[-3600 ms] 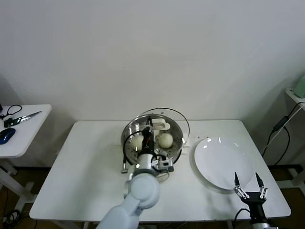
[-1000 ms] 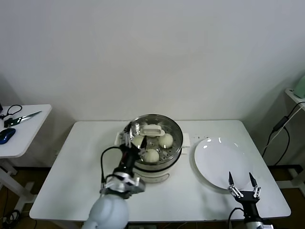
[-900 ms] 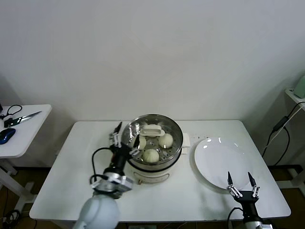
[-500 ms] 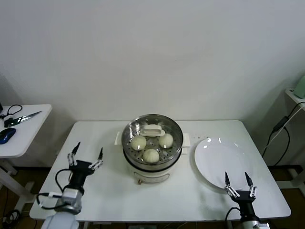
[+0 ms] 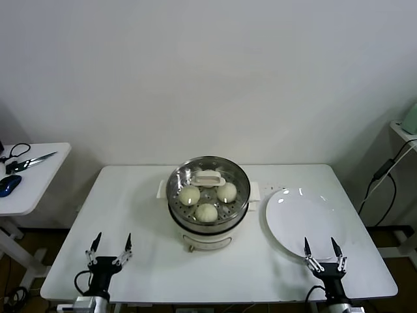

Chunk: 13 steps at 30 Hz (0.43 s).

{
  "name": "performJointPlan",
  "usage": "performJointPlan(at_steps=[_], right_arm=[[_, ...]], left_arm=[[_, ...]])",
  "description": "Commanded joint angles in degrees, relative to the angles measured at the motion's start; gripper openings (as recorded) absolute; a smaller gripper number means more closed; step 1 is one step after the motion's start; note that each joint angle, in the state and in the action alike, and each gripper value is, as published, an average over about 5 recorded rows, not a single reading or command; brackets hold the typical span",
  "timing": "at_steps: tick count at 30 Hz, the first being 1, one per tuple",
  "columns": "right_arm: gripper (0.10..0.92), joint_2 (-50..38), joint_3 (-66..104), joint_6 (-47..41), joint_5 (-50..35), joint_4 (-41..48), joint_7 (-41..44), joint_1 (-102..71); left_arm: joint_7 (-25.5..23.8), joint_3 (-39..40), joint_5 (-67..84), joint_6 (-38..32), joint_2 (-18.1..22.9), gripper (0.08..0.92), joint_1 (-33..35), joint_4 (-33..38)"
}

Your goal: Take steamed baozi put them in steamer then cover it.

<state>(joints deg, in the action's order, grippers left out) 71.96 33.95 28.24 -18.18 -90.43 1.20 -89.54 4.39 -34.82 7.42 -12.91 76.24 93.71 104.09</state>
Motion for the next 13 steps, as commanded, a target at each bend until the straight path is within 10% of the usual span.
performJointPlan(at_steps=[1, 13], right_arm=[[0.823, 0.0, -0.2, 0.2, 0.0, 0.3, 0.1, -0.1], [0.823, 0.1, 0.0, 0.3, 0.0, -0.1, 0.0, -0.4]], left_arm=[[0.3, -0.1, 3.9, -5.9, 1.2, 0.823, 2.3, -5.0], [-0.3, 0.8, 4.0, -5.5, 1.0, 0.823, 2.0, -3.7]])
